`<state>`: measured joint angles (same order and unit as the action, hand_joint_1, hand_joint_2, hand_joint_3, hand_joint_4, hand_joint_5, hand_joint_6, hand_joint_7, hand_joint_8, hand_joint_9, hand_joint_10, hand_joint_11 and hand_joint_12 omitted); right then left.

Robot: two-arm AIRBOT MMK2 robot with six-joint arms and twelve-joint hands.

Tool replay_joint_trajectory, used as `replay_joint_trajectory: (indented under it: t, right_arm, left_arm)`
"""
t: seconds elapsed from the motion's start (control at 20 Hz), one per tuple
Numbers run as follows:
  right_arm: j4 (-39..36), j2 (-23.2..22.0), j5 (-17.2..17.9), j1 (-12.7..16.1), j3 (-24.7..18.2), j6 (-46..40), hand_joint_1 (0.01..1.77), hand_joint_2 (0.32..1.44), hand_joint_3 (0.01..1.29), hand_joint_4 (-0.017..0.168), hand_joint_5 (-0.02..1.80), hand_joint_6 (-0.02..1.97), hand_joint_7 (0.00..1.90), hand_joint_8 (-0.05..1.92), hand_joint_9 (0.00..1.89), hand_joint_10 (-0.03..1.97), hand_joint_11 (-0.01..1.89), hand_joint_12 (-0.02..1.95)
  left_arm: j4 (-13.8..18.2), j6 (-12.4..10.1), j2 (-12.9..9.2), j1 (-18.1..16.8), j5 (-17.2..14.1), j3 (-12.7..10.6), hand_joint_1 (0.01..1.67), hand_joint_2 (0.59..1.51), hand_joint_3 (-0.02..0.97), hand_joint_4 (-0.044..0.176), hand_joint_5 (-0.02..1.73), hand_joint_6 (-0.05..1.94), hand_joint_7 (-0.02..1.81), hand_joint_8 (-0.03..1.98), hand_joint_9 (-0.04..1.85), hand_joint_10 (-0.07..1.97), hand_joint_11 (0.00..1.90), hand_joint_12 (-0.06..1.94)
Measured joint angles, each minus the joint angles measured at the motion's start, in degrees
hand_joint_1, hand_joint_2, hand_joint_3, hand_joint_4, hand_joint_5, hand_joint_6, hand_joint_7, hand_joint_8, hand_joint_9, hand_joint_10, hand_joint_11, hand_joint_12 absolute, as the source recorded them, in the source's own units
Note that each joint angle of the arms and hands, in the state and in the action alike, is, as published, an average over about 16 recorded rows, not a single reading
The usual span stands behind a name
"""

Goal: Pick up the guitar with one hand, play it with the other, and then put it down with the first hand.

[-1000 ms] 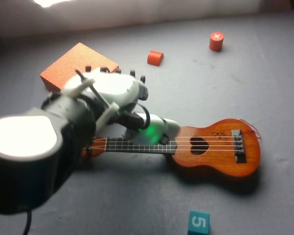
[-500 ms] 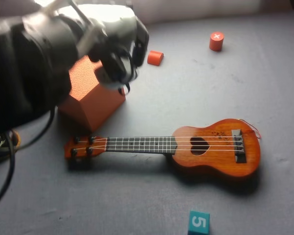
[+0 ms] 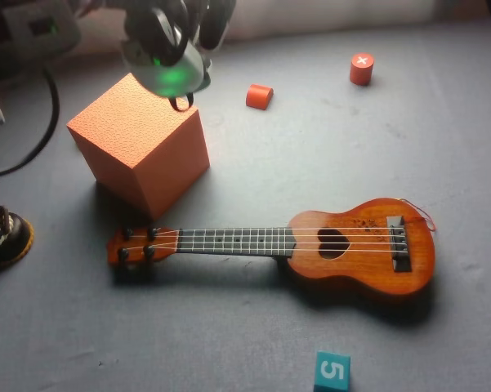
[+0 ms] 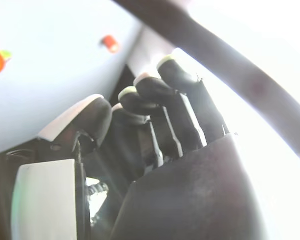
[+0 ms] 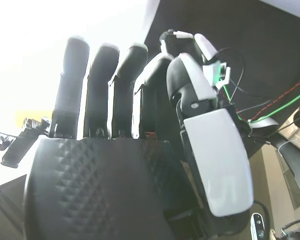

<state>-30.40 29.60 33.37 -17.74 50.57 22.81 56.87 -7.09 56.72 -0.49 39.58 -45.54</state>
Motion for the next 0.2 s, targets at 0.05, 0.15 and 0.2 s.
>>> replay_joint_trajectory:
  t: [0.05, 0.15, 0.2]
  right_arm:
    - [0.0, 0.0, 0.0, 0.0, 0.0, 0.0, 0.87, 1.31, 0.02, 0.045, 0.61, 1.56, 0.64, 1.58, 0.52, 1.78, 0.41, 1.9]
    - [-0.1, 0.0, 0.0, 0.0, 0.0, 0.0, 0.87, 1.32, 0.02, 0.043, 0.61, 1.57, 0.64, 1.57, 0.52, 1.78, 0.41, 1.9]
    - [-0.1, 0.0, 0.0, 0.0, 0.0, 0.0, 0.86, 1.32, 0.02, 0.042, 0.6, 1.58, 0.64, 1.57, 0.52, 1.78, 0.41, 1.9]
  left_arm:
    - [-0.5, 0.9, -0.1, -0.5, -0.1, -0.1, 1.05, 1.081, 0.637, 0.009, 0.5, 1.83, 0.63, 1.82, 0.59, 1.9, 0.51, 1.91]
    - [-1.3, 2.3, -0.2, -1.1, -0.2, -0.1, 1.05, 1.08, 0.631, 0.009, 0.49, 1.83, 0.63, 1.82, 0.59, 1.9, 0.52, 1.91]
    - [-1.8, 2.9, -0.3, -1.4, -0.2, -0.1, 1.05, 1.081, 0.628, 0.009, 0.49, 1.83, 0.63, 1.81, 0.6, 1.9, 0.52, 1.91]
